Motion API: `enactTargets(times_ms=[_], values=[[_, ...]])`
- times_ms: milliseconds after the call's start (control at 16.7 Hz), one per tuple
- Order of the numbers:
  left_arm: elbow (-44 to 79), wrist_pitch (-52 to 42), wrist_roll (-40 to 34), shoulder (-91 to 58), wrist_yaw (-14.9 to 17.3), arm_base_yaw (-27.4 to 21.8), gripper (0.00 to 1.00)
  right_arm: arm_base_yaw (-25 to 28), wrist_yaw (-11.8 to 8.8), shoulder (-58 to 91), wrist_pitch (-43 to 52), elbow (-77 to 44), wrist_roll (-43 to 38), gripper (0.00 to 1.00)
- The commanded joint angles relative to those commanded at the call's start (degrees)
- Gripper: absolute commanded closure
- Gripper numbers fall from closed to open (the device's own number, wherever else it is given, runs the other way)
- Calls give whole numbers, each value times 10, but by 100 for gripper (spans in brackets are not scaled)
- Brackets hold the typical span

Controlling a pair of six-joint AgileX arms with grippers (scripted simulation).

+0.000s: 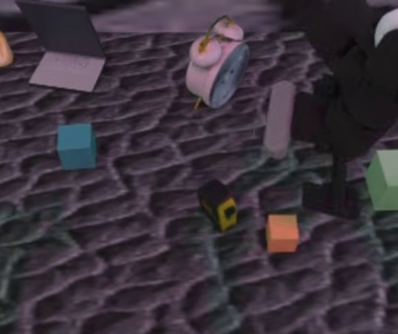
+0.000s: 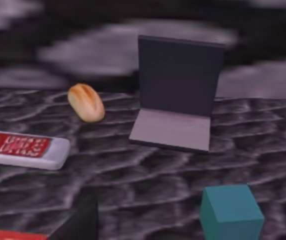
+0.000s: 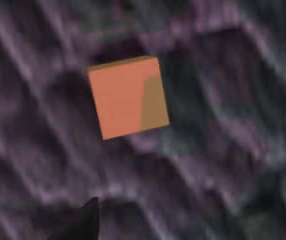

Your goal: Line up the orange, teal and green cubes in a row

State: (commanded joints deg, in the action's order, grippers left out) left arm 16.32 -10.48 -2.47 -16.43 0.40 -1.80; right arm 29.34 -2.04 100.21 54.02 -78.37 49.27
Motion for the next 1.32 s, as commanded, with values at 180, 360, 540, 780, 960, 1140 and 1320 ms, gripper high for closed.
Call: enactTargets(times_ms=[180,360,540,780,960,1140,1320], values=[[147,-88,-19,-161,0,-11,0,-48,-8,-136,-77,95,-57,0],[315,-191,-40,-363,-1,-24,0,-103,-14,-301,-164,216,-129,0],[483,-299,-62,-573,-2,-38,0,-156,-16,-475,-251,352,-211,0],[685,-434,-89,-820,-4,-55,0,-217,-12,-688,-359,528,-317,0],[817,-519,-108,-968,-4,-67,0,-248,-3,-812,-428,634,-385,0],[930,-582,-123,-1089,-3,-75,0,-271,8,-909,-486,716,-441,0],[1007,-622,-133,-1166,-2,-81,0,-284,17,-978,-526,767,-479,0]])
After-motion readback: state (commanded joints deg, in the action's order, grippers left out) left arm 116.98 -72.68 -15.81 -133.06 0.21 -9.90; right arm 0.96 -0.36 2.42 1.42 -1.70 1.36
